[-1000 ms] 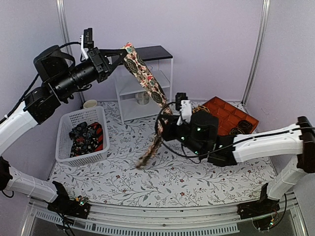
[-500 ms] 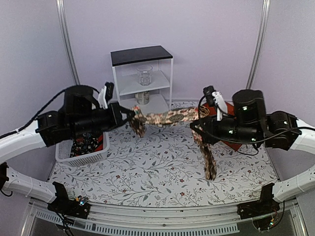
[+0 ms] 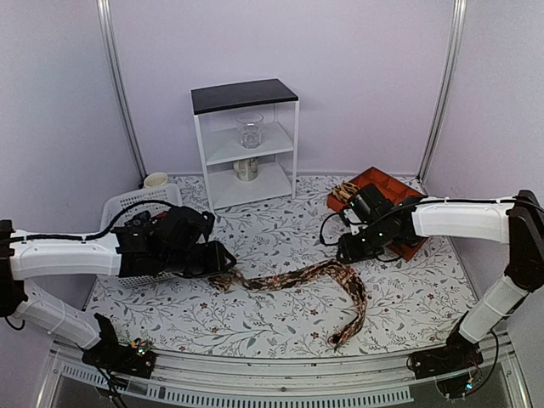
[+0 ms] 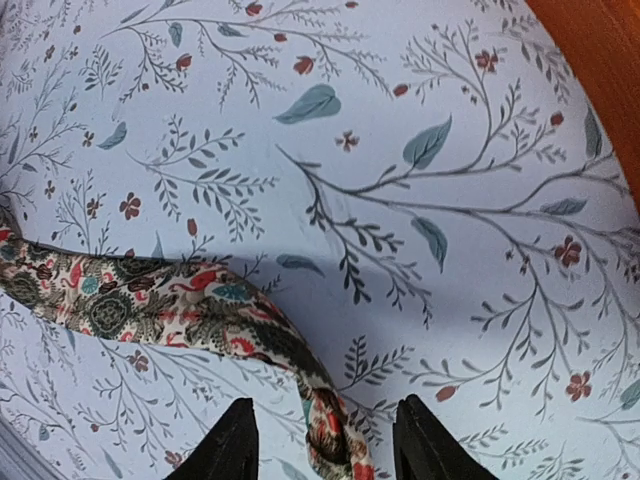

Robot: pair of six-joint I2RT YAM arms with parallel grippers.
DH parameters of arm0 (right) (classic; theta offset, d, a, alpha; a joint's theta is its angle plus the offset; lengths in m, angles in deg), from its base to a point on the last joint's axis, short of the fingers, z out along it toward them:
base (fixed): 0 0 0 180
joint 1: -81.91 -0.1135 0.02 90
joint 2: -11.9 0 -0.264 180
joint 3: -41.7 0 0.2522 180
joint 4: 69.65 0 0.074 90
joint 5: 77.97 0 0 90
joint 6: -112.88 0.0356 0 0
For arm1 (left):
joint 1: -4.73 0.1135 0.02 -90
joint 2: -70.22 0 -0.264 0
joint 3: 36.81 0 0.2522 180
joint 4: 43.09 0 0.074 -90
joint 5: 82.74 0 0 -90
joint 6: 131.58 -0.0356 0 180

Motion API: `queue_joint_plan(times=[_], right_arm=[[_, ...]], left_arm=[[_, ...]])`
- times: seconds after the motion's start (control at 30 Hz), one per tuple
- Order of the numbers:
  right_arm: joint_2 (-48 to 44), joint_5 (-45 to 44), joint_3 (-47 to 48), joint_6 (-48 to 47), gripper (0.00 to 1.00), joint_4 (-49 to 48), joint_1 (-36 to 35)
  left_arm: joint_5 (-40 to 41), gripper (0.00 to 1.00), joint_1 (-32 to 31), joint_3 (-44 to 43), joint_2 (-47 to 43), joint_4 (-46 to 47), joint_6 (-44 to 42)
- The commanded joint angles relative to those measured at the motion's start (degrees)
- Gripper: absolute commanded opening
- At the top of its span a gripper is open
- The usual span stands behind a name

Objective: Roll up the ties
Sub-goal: Place the tie at the center of the board, then flatten out the tie at the center of the board.

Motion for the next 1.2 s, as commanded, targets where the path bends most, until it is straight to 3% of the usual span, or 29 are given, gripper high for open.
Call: queue_joint_plan(times=[0.0,0.1,0.3,0.33,0.43,0.6,0.7,0.83,1.0,1.17], right_arm=[[3.9,-4.1,6.4,1.1,0.52,3.2,-0.1],[1.5,-4.1,6.7,6.2,0.55,7.0,-0.6],[-7.2,2.1,1.2,20.1,0.52,1.9,-9.0],[-7.5,3.6,-0.1,22.0,0.49,0.0,-10.9],[-5.7,7.0,-3.2,28.1,0.28,-4.5,-16.0],[-0.1,5.9,-5.7,32.5,0.05,-0.3,-18.6],[-1.8,-1.3,-8.1,34.9,0.04,7.2,-17.1],[-8.4,-6.0,-14.0,35.4,0.09,12.5,-8.6],[-15.2,-12.2,-18.5,33.3,0.15,13.9,4.4],[-19.0,-20.7,-17.8,33.3,0.26,13.5,10.5]], left_arm=[[-3.1,0.34,1.9,-2.9,5.1,1.3,-4.4],[-2.8,0.42,1.8,-5.4,7.8,-1.4,-6.5],[-6.7,0.41,1.9,-3.9,10.5,0.7,-8.9],[-7.1,0.41,2.0,-3.1,11.0,1.5,-8.9],[-8.3,0.39,2.8,-2.2,12.9,2.5,-9.2],[-7.6,0.38,3.6,-1.7,13.7,2.6,-10.4],[-6.9,0.37,4.4,-0.2,13.5,3.0,-10.3],[-6.4,0.36,5.3,3.0,13.8,4.9,-9.3],[-6.7,0.35,5.4,4.1,14.9,5.1,-9.1],[-8.2,0.34,5.0,3.4,12.6,4.2,-9.0]])
